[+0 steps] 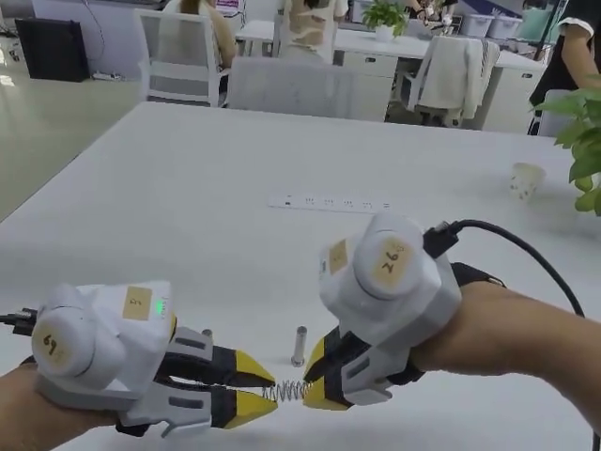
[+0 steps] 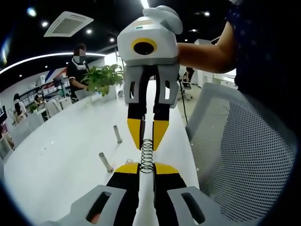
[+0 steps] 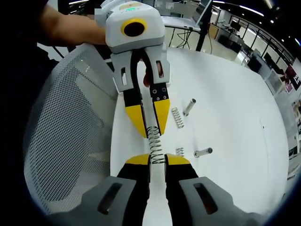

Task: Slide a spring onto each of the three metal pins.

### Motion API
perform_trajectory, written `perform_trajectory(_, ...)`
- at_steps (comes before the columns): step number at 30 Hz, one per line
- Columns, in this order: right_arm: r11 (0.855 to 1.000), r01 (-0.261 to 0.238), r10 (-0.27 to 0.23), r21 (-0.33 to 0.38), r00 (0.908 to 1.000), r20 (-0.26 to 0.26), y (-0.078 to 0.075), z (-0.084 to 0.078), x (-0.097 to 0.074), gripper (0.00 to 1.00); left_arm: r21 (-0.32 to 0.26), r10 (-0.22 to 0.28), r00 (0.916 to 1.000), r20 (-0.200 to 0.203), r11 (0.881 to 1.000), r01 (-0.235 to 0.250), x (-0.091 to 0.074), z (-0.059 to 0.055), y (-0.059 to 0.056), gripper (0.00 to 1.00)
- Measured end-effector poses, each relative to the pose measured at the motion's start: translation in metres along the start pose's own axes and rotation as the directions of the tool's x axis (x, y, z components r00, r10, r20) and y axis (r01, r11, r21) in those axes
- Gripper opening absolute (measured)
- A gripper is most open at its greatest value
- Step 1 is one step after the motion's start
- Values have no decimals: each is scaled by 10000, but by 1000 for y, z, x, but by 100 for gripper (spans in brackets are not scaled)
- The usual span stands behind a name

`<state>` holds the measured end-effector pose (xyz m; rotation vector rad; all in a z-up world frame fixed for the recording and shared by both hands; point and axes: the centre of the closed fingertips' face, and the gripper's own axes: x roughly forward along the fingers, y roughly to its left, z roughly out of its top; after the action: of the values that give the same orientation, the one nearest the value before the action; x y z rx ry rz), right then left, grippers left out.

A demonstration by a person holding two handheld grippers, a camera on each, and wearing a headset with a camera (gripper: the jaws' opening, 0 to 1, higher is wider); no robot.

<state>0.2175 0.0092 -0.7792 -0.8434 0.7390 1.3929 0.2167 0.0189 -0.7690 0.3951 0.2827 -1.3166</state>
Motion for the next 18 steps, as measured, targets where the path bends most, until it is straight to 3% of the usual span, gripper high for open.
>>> perform_trajectory(18, 9996, -31, 26, 278, 9998, 203, 1, -5, 4, 10, -55, 51, 9998, 166, 10000, -50, 0, 5, 1, 2)
